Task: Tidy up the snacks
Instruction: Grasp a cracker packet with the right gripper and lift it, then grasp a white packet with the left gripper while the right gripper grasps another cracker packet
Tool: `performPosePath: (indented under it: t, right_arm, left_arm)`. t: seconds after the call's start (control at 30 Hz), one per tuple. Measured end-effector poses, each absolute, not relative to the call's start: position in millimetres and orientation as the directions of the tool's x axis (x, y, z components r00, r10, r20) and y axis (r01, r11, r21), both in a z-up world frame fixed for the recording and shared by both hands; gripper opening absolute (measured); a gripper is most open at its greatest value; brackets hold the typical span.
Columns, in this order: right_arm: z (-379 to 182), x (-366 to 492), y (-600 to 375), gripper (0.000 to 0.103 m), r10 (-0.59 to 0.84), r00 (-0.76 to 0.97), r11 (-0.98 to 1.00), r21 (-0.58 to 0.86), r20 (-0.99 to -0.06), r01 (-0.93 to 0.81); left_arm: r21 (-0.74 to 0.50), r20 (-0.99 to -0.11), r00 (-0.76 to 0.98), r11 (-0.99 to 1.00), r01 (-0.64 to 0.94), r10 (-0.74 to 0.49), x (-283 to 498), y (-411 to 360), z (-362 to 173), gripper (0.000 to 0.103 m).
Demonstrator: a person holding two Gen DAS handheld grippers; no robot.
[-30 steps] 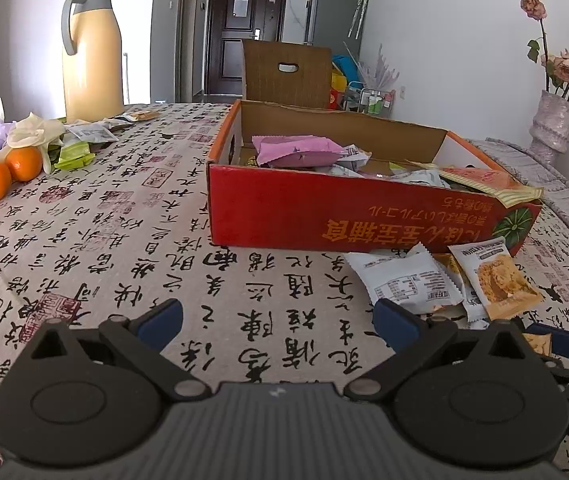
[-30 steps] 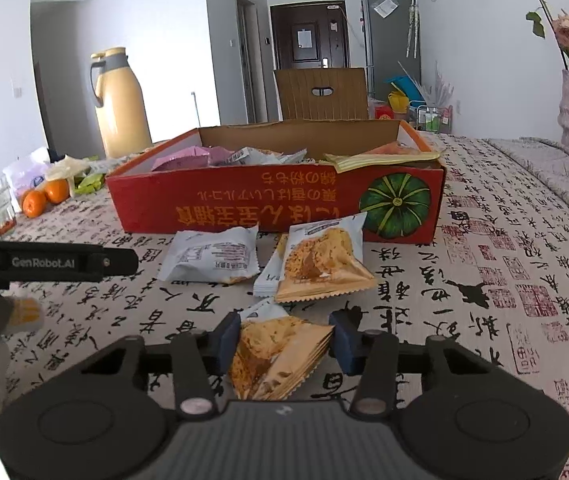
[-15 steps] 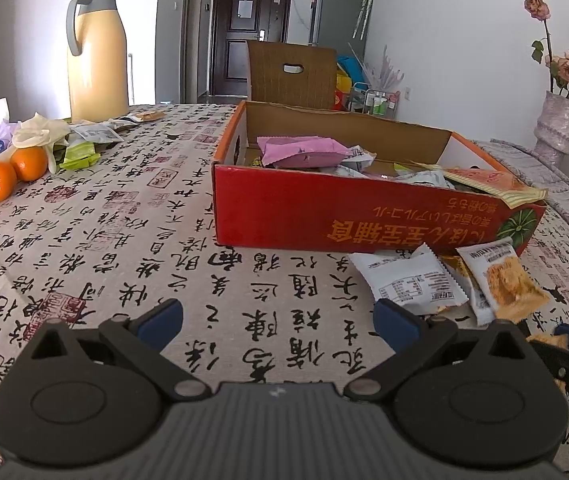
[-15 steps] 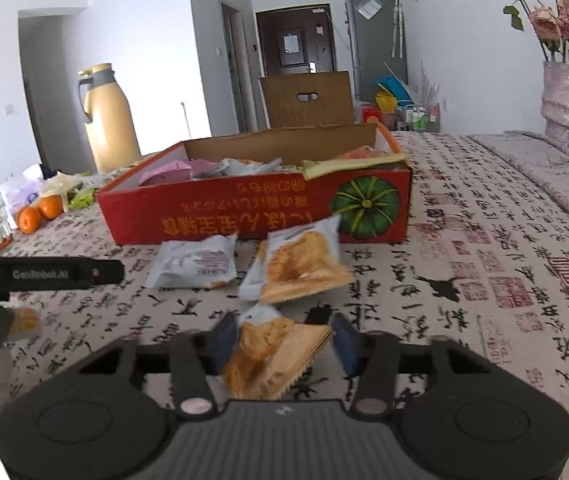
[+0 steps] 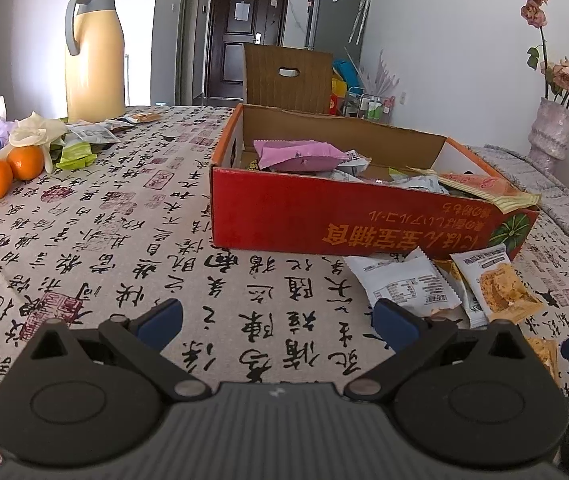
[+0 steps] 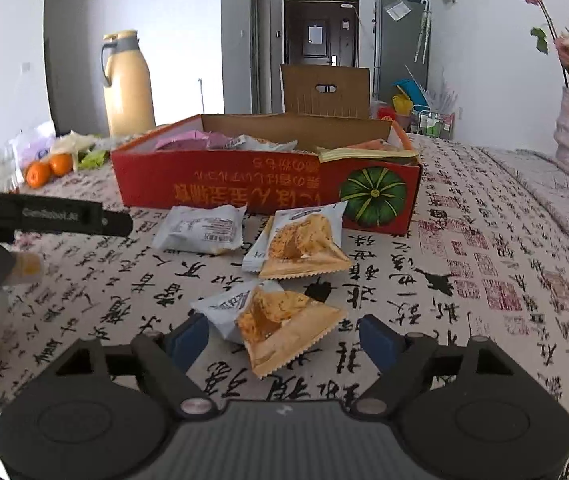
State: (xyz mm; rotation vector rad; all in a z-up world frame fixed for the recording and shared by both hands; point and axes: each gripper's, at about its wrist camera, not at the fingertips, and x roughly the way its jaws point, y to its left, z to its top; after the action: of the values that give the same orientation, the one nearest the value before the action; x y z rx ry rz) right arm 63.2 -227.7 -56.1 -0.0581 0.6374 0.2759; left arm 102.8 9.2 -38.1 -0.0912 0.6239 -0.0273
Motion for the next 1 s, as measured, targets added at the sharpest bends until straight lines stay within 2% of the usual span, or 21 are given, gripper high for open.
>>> performPosePath:
  t: [0.23, 0.3, 0.43, 0.67, 1.0]
  right_arm:
    - [-57.0, 85.6, -214.6, 0.083, 0.188, 0.769, 0.957, -0.062, -0.612, -0.283]
    - [-57.5, 87.8, -213.5, 0.079, 0.202, 0.765, 0.954, -0.054, -0.612, -0.295]
    - [-58.9, 88.4, -216.3, 0.058, 0.255, 0.744, 0.947, 0.003, -0.618, -0.321]
    - [-60.2, 78.7, -222.3, 0.052, 0.267, 0.75, 0.955, 0.06, -0.605, -0.292]
    - [-52.3, 55.4, -237.3, 0.049, 0.258, 0.78, 0.963, 0.09, -0.57, -0.253]
  left_arm:
    - [-0.114, -0.576, 0.815, 0.993, 0.005, -0.07, 101.4, 11.8, -37.4, 0.103]
    - [-0.119, -0.574, 0.815, 0.993, 0.007, -0.074, 101.0, 12.4, -37.3, 0.103]
    - [-0.123, -0.574, 0.815, 0.992, 0.009, -0.078, 101.3, 12.6, -37.4, 0.103]
    - [-0.121, -0.575, 0.815, 0.993, 0.006, -0.075, 101.6, 12.8, -37.6, 0.103]
    - [-0.078, -0.589, 0.807, 0.997, 0.006, -0.051, 100.7, 3.8, -28.9, 0.103]
